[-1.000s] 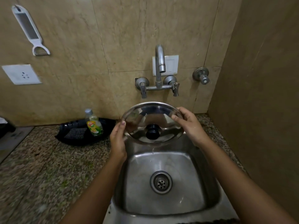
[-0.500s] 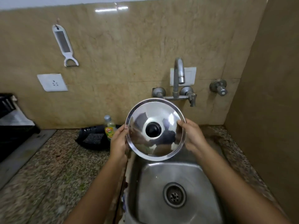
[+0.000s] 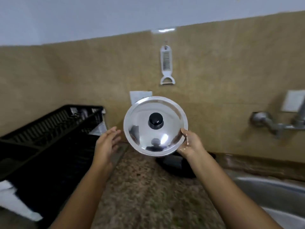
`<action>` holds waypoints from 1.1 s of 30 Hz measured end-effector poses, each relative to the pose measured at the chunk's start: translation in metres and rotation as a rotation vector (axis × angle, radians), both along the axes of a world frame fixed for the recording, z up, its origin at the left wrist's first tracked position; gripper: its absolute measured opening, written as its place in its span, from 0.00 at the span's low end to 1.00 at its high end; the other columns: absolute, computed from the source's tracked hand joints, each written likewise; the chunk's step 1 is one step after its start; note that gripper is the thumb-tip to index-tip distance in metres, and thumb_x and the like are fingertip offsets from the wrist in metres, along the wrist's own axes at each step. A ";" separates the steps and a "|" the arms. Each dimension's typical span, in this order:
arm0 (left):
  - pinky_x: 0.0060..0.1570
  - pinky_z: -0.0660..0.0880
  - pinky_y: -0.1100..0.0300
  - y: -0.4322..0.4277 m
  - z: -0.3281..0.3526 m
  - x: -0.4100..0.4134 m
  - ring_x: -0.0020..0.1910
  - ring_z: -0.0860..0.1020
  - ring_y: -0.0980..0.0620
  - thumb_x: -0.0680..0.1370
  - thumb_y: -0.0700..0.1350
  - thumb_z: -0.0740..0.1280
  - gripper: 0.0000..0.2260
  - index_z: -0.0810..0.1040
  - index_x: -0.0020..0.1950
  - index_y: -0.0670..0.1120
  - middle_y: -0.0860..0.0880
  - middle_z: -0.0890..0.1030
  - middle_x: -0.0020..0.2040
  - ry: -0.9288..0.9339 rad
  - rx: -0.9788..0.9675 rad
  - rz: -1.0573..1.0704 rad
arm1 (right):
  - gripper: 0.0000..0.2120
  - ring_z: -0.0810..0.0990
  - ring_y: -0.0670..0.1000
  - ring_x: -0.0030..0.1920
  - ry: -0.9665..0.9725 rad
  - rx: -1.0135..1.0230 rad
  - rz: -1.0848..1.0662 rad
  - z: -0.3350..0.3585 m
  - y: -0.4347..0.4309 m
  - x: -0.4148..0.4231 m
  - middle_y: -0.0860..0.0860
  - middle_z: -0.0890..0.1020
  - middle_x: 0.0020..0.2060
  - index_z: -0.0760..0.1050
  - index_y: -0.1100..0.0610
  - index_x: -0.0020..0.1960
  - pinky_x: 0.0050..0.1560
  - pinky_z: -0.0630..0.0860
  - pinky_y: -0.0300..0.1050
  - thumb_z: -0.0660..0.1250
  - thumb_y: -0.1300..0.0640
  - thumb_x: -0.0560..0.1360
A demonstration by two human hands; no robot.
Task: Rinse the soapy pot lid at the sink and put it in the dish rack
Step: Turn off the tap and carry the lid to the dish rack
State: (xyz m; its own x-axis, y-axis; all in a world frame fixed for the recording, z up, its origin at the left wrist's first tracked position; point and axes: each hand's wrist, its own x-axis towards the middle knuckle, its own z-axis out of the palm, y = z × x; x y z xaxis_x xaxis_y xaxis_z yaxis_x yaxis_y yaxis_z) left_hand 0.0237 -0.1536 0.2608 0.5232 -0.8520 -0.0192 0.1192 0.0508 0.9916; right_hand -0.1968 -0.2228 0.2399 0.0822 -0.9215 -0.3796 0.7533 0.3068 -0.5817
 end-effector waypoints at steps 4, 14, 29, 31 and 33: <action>0.59 0.69 0.55 -0.007 0.030 0.091 0.51 0.78 0.54 0.81 0.45 0.60 0.10 0.76 0.60 0.49 0.53 0.81 0.50 -0.118 -0.016 0.050 | 0.09 0.72 0.63 0.65 0.015 -0.069 0.015 0.027 -0.036 0.096 0.61 0.77 0.51 0.69 0.62 0.59 0.62 0.71 0.63 0.58 0.63 0.79; 0.43 0.69 0.63 -0.053 0.060 0.280 0.51 0.77 0.50 0.80 0.42 0.60 0.09 0.77 0.58 0.44 0.46 0.80 0.55 -0.246 -0.004 0.194 | 0.12 0.73 0.66 0.61 0.133 -0.121 0.066 0.082 -0.113 0.292 0.60 0.74 0.56 0.69 0.62 0.62 0.60 0.71 0.67 0.58 0.63 0.80; 0.45 0.69 0.60 -0.077 0.042 0.336 0.49 0.78 0.53 0.79 0.44 0.61 0.07 0.78 0.52 0.50 0.49 0.82 0.55 -0.132 0.064 0.201 | 0.08 0.73 0.47 0.36 0.439 -0.453 -0.126 0.075 -0.193 0.444 0.49 0.76 0.35 0.74 0.55 0.44 0.40 0.71 0.42 0.59 0.61 0.79; 0.44 0.68 0.61 -0.076 0.041 0.335 0.50 0.78 0.53 0.79 0.44 0.62 0.06 0.77 0.49 0.51 0.49 0.81 0.57 -0.141 0.053 0.191 | 0.11 0.73 0.48 0.36 0.467 -0.488 -0.117 0.068 -0.197 0.451 0.50 0.76 0.36 0.74 0.52 0.39 0.39 0.70 0.42 0.60 0.61 0.79; 0.40 0.68 0.64 -0.075 0.042 0.334 0.50 0.77 0.53 0.79 0.43 0.62 0.06 0.77 0.51 0.50 0.49 0.80 0.58 -0.146 0.038 0.181 | 0.13 0.73 0.50 0.38 0.498 -0.486 -0.085 0.060 -0.201 0.456 0.50 0.75 0.35 0.73 0.51 0.37 0.40 0.70 0.44 0.60 0.61 0.79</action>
State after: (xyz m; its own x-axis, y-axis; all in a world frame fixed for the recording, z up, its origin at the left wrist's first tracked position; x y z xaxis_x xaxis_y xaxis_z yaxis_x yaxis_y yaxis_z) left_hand 0.3580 -0.2290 0.3027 0.6668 -0.7443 0.0378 -0.0336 0.0207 0.9992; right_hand 0.2595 -0.4243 0.2999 -0.0742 -0.9919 0.1035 0.3711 -0.1238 -0.9203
